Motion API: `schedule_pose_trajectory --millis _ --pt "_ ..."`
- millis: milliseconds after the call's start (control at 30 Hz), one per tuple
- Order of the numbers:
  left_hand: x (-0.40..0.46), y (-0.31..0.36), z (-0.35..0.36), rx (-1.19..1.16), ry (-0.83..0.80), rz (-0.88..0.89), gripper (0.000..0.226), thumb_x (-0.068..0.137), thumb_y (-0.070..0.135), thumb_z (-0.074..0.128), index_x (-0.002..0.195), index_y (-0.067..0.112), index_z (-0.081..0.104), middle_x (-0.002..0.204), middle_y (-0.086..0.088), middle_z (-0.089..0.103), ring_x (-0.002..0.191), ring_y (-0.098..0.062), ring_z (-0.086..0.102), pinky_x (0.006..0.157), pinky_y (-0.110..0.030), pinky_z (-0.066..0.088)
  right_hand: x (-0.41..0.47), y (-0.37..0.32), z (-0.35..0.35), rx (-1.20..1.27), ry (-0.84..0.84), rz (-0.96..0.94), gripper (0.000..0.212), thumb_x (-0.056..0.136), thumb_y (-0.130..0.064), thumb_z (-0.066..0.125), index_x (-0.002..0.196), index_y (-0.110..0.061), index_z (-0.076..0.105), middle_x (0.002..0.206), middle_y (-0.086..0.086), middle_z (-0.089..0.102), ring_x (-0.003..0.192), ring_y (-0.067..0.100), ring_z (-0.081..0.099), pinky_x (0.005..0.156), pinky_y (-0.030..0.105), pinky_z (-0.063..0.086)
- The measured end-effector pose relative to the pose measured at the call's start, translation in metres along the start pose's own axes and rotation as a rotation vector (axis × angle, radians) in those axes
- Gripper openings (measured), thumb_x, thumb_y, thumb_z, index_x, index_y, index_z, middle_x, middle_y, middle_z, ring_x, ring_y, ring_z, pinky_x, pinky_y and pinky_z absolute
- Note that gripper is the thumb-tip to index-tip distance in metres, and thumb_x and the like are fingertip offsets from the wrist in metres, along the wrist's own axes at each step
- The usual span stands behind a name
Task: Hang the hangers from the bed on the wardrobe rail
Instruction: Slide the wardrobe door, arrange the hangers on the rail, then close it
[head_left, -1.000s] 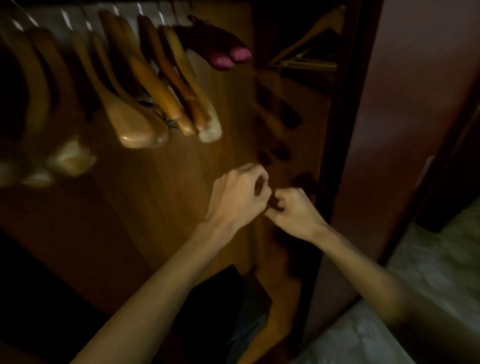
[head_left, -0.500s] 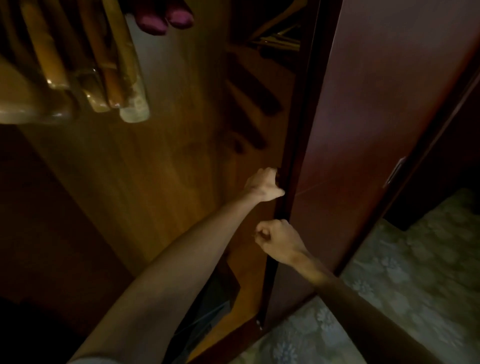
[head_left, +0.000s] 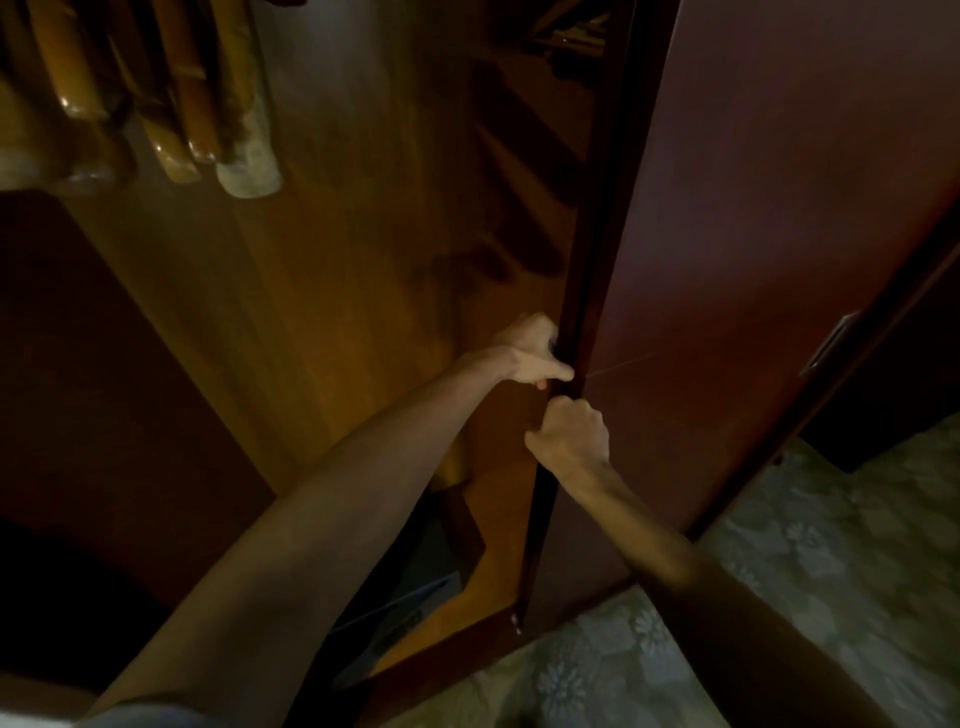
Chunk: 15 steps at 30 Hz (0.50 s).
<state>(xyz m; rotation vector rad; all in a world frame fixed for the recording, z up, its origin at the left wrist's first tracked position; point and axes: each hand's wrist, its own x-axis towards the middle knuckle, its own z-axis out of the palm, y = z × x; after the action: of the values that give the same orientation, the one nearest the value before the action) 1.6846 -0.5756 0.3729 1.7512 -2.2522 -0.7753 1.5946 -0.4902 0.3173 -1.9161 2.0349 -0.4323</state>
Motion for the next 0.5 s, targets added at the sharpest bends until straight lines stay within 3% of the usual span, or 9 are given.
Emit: schedule_pose_trajectory --millis 133,300,500 --pt "-0.006 -0.007 -0.004 -0.024 -0.007 0.103 0.017 0.080 0.024 0.077 0.091 0.012 0.076 0.085 0.000 0.078 0.061 -0.011 0.074 0.070 -0.037 0.064 0.002 0.004 0.001 -0.037 0.032 -0.005 0.023 0.093 -0.032 0.066 0.093 -0.009 0.066 0.080 0.003 0.062 0.085 0.023 0.071 0.063 0.029 0.052" --pt "-0.014 -0.023 -0.006 -0.057 0.016 0.093 0.014 0.076 0.021 0.077 0.080 0.009 0.075 0.072 -0.001 0.076 0.062 -0.014 0.074 0.068 -0.042 0.064 0.008 -0.002 0.005 -0.177 0.076 -0.053 0.024 0.093 -0.031 0.067 0.099 -0.008 0.068 0.095 0.008 0.070 0.090 0.025 0.071 0.069 0.032 0.057" --pt "-0.033 -0.048 -0.008 -0.048 0.049 0.095 0.015 0.076 0.025 0.076 0.082 0.011 0.074 0.070 0.002 0.076 0.057 -0.010 0.073 0.069 -0.040 0.064 0.009 0.005 0.033 -0.159 -0.145 -0.032 0.023 0.093 -0.031 0.067 0.099 -0.009 0.068 0.099 0.007 0.068 0.093 0.025 0.069 0.068 0.031 0.053"
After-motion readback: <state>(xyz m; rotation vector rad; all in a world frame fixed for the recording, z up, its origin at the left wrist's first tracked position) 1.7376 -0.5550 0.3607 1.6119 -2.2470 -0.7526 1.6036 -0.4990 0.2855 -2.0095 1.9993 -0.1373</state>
